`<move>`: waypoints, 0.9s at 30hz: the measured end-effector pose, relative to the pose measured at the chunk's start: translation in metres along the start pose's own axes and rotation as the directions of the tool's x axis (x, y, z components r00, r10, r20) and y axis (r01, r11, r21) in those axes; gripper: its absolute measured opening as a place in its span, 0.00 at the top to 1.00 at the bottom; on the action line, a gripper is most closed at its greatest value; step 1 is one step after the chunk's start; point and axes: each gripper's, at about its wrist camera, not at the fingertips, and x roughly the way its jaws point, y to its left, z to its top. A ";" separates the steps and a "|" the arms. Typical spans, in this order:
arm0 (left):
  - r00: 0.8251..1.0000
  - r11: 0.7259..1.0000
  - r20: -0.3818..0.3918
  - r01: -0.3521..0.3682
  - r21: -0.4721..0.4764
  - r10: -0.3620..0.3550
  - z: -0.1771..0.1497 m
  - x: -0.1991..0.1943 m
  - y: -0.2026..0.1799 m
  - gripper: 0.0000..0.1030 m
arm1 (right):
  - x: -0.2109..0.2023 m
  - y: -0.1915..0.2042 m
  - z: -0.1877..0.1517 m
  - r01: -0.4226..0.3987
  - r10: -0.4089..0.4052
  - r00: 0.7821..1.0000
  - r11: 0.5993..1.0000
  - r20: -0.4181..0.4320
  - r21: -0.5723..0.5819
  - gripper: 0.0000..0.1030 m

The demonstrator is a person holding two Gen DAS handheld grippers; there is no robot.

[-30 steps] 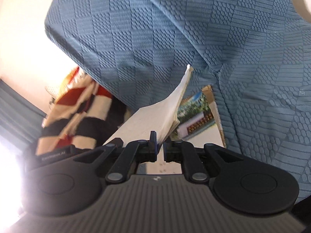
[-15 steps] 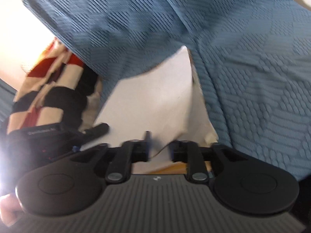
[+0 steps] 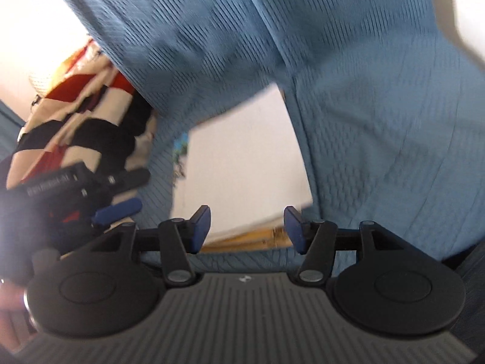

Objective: Organize objects

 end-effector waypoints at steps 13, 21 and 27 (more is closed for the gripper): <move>0.989 0.992 0.150 -0.004 0.129 -0.015 0.004 -0.125 -0.039 0.42 | -0.120 0.035 0.026 -0.032 0.059 0.980 0.989 0.188 -0.146 0.45; 0.985 0.975 0.172 -0.016 0.220 -0.023 -0.015 -0.173 -0.057 0.32 | -0.175 0.048 -0.001 -0.009 0.058 0.964 0.983 0.258 -0.185 0.44; 0.991 0.962 0.129 -0.010 0.273 -0.027 -0.040 -0.184 -0.069 0.19 | -0.194 0.058 -0.027 0.037 0.029 0.958 0.974 0.285 -0.222 0.44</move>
